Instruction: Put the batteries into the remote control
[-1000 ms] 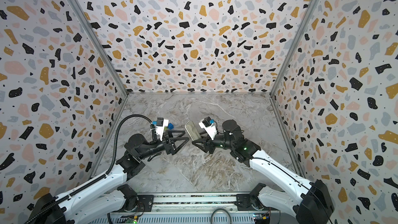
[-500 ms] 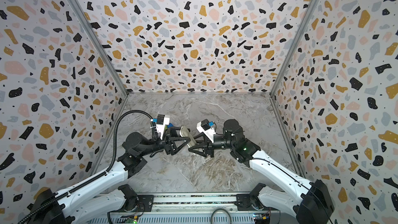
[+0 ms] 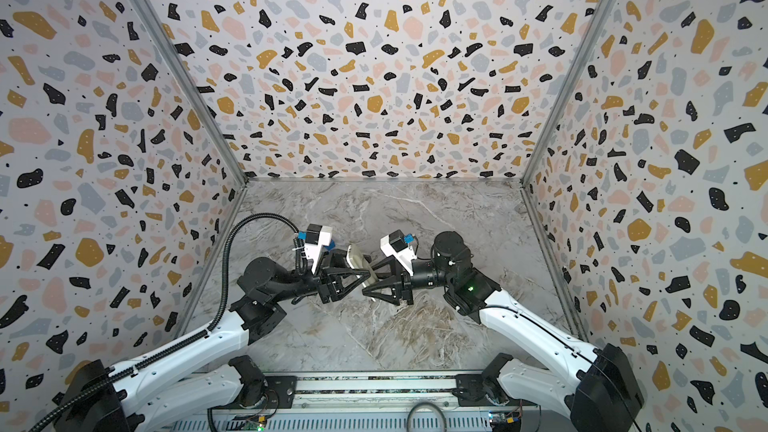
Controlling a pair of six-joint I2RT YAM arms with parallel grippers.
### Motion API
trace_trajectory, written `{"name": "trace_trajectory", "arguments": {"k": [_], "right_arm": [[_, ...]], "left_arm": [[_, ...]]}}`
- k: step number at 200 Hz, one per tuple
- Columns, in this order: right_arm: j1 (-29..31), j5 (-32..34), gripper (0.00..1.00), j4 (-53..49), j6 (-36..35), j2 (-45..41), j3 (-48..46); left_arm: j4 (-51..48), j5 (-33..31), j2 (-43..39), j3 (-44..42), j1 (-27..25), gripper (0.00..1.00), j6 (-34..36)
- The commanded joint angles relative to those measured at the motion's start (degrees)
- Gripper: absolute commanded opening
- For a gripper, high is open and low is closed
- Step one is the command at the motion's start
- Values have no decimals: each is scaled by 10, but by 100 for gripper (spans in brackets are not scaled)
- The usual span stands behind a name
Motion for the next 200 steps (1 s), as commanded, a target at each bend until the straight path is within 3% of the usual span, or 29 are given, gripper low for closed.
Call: {"name": "trace_trajectory", "arguments": {"k": [1, 29, 41, 69, 87, 119, 176, 200], "right_arm": [[-3, -16, 12, 36, -5, -5, 4], [-3, -15, 14, 37, -4, -5, 1], [-3, -11, 19, 35, -4, -5, 2], [-2, 22, 53, 3, -16, -9, 8], [-3, 62, 73, -25, -27, -19, 7], [-12, 153, 100, -86, -44, -51, -3], [-42, 339, 99, -209, -87, -94, -22], [-43, 421, 99, -257, -103, -83, -19]], "left_arm": [[36, 14, -1, 22, -7, 47, -10], [30, 8, -2, 25, -8, 34, -7], [21, 3, -2, 27, -9, 28, -3], [-5, -16, -2, 31, -9, 18, 5], [-74, -49, -3, 44, -9, 10, 33], [-206, -151, 1, 77, -7, 8, 75], [-532, -278, 120, 226, 48, 7, 104], [-590, -334, 177, 275, 54, 7, 99]]}}
